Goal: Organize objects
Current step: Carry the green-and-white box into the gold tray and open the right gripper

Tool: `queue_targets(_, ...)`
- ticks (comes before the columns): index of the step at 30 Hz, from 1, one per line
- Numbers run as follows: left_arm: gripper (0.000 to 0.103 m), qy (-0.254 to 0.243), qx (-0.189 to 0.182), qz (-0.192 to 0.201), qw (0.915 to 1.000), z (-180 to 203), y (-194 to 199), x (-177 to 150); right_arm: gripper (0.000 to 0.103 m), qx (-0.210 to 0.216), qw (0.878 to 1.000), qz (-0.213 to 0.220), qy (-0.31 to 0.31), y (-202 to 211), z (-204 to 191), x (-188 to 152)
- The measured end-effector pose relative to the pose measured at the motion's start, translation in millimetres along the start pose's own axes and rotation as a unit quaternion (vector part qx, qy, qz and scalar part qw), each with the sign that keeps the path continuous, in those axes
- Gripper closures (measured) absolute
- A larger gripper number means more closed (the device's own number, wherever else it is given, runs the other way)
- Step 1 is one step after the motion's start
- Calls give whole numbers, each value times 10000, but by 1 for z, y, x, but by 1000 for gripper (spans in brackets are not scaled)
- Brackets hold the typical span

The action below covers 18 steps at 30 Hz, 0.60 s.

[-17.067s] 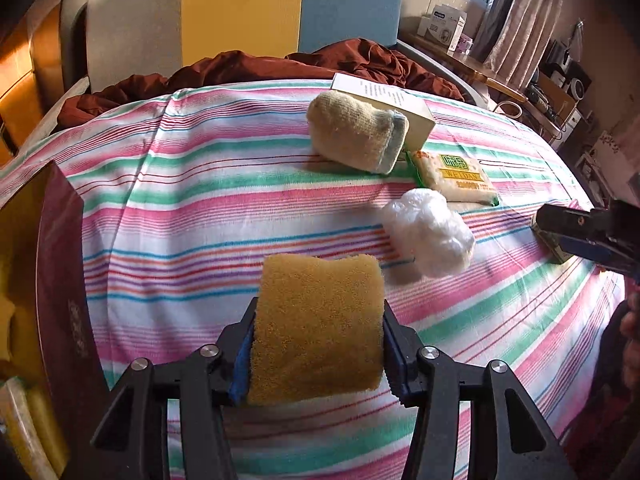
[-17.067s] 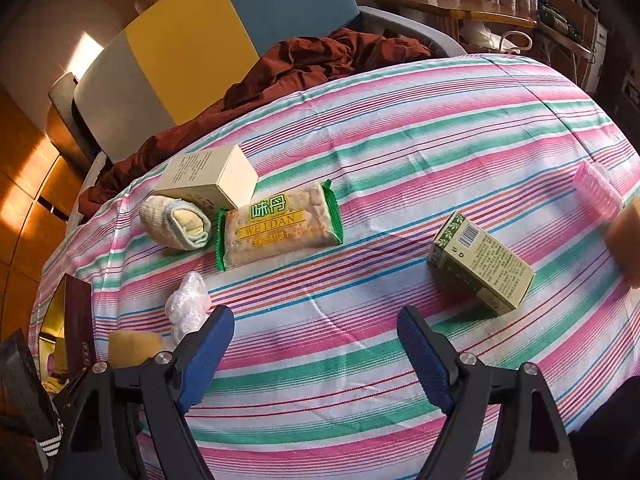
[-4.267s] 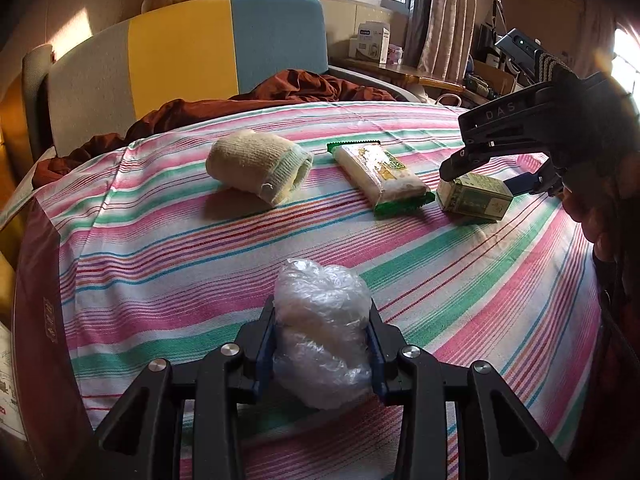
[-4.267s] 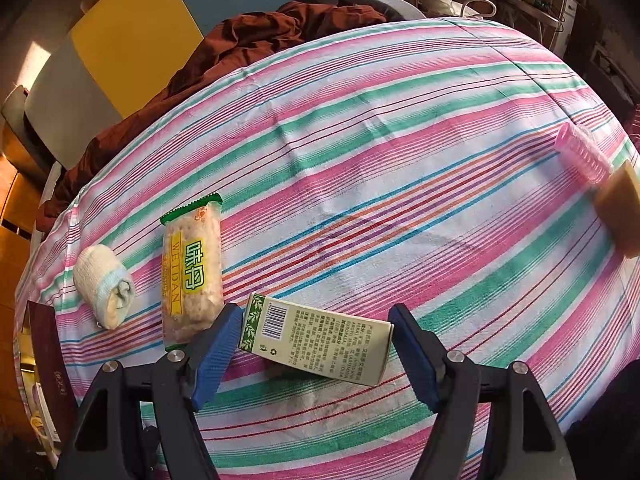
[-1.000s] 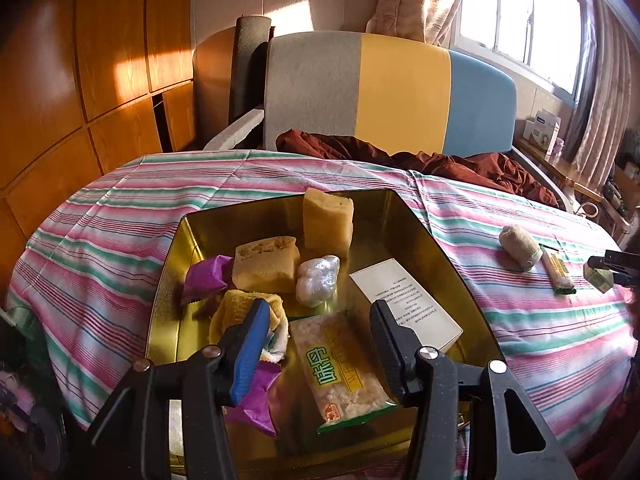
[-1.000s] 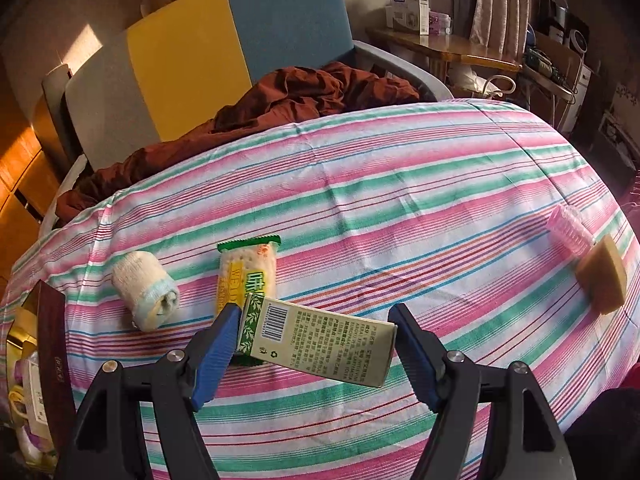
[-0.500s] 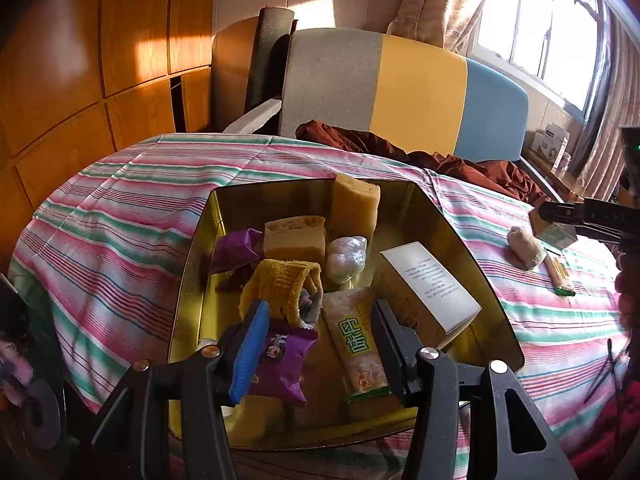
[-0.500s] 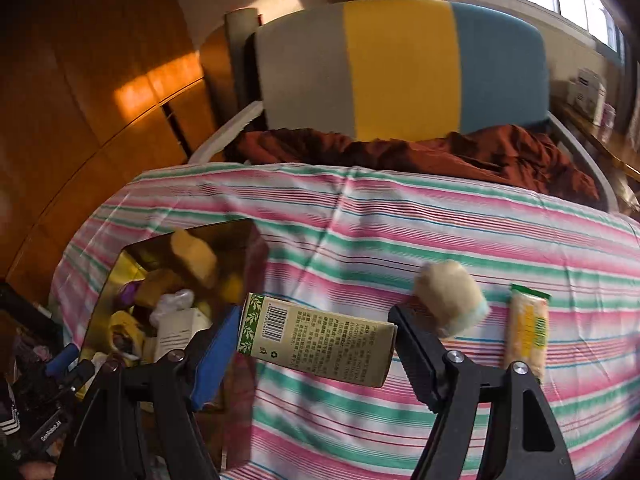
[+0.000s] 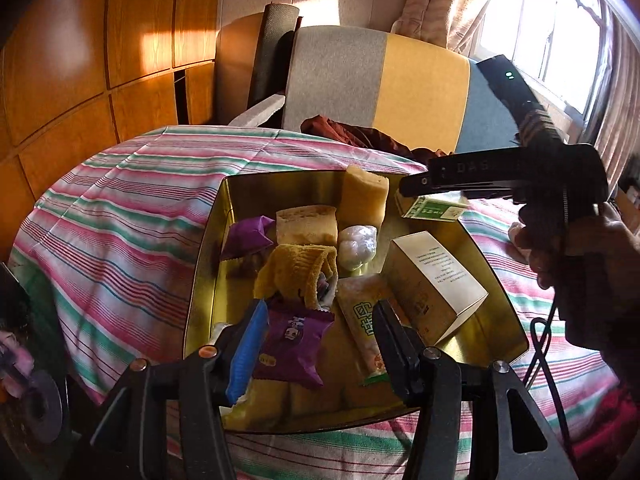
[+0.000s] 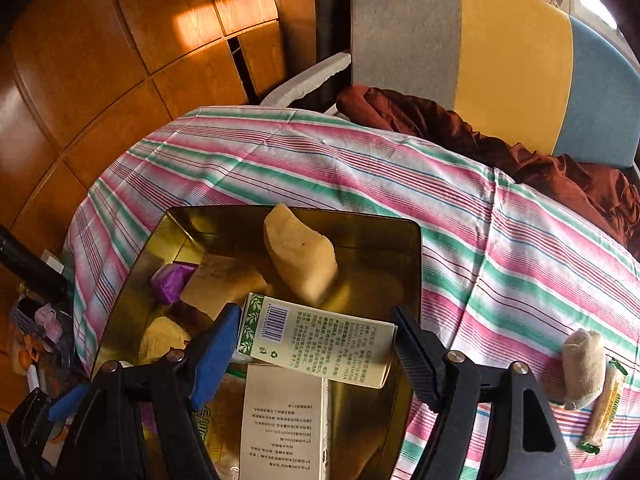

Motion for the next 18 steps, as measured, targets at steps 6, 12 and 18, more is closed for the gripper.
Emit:
queue_targets(6, 47, 61, -32, -72, 10000, -3, -5, -4, 27, -53, 9999, -123, -14, -11, 3, -6)
queue_targets(12, 47, 55, -46, -109, 9999, -1, -8, -6, 27, -74, 9999, -63, 117, -12, -2, -9)
queue_targets(18, 47, 18, -20, -118, 9999, 1, -8, -6, 26, 32, 9996, -243, -164, -30, 2, -8)
Point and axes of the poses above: each gripper's, at about its wrist camera, not at the fingertips, and y roughly against the way its jaws point, z to its right, x to its top, the point moved 7 cm from there along -y, roughly the way its jaws point
